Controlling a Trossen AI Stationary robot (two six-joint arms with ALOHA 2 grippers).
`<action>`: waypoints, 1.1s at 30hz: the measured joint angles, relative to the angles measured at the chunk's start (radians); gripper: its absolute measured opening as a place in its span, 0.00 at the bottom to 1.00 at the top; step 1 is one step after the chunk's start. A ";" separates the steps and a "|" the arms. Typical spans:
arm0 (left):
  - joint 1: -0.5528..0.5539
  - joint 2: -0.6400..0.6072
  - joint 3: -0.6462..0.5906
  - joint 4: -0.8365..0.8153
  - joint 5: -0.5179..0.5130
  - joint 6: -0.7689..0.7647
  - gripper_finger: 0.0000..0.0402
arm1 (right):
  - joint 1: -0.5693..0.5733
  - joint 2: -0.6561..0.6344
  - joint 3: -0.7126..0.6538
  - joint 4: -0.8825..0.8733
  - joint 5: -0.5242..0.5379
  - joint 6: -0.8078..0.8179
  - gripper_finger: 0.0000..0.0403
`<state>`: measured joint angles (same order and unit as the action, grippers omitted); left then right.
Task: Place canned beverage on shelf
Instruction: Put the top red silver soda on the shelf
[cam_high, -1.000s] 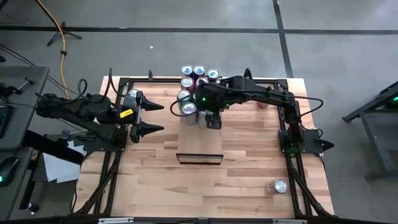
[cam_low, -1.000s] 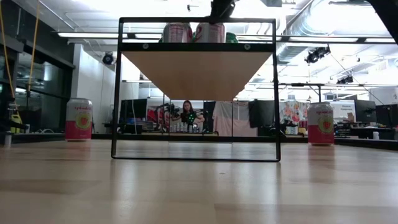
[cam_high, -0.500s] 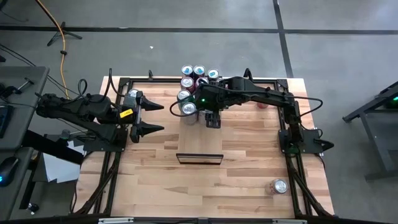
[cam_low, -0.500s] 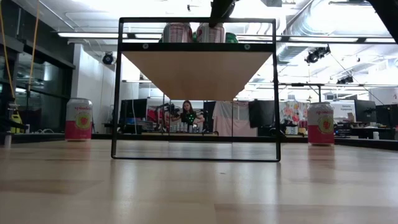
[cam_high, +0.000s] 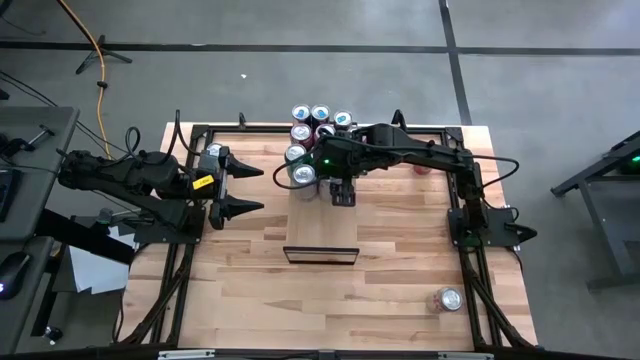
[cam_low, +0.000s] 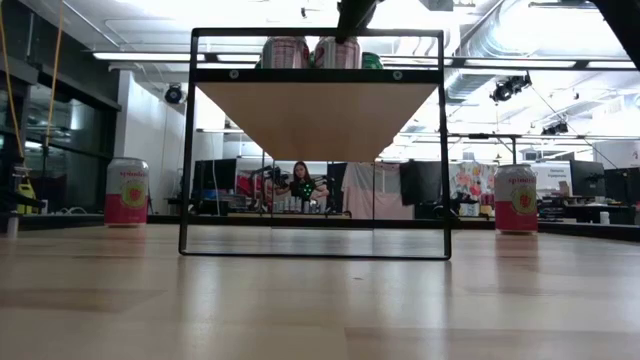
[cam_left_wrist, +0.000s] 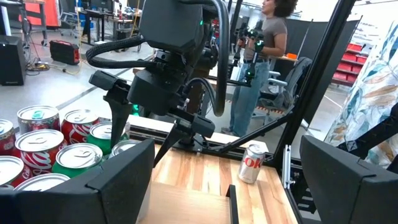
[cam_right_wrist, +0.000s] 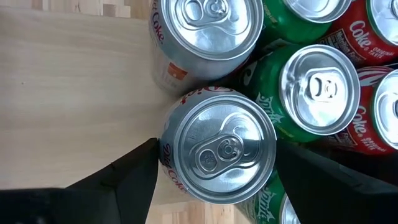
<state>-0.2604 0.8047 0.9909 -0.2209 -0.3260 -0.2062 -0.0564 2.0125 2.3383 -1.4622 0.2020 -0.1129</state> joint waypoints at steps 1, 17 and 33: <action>0.000 0.000 0.000 0.000 0.000 0.000 0.83 | -0.002 0.000 0.000 0.001 0.000 -0.007 0.72; 0.000 0.000 0.000 0.000 0.000 0.000 0.83 | -0.003 0.000 0.000 0.008 -0.047 -0.040 0.72; 0.000 0.000 0.000 0.001 0.000 0.000 0.83 | -0.002 0.000 0.003 0.012 0.052 -0.018 0.72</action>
<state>-0.2605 0.8047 0.9909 -0.2203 -0.3260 -0.2065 -0.0582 2.0121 2.3417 -1.4502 0.2543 -0.1314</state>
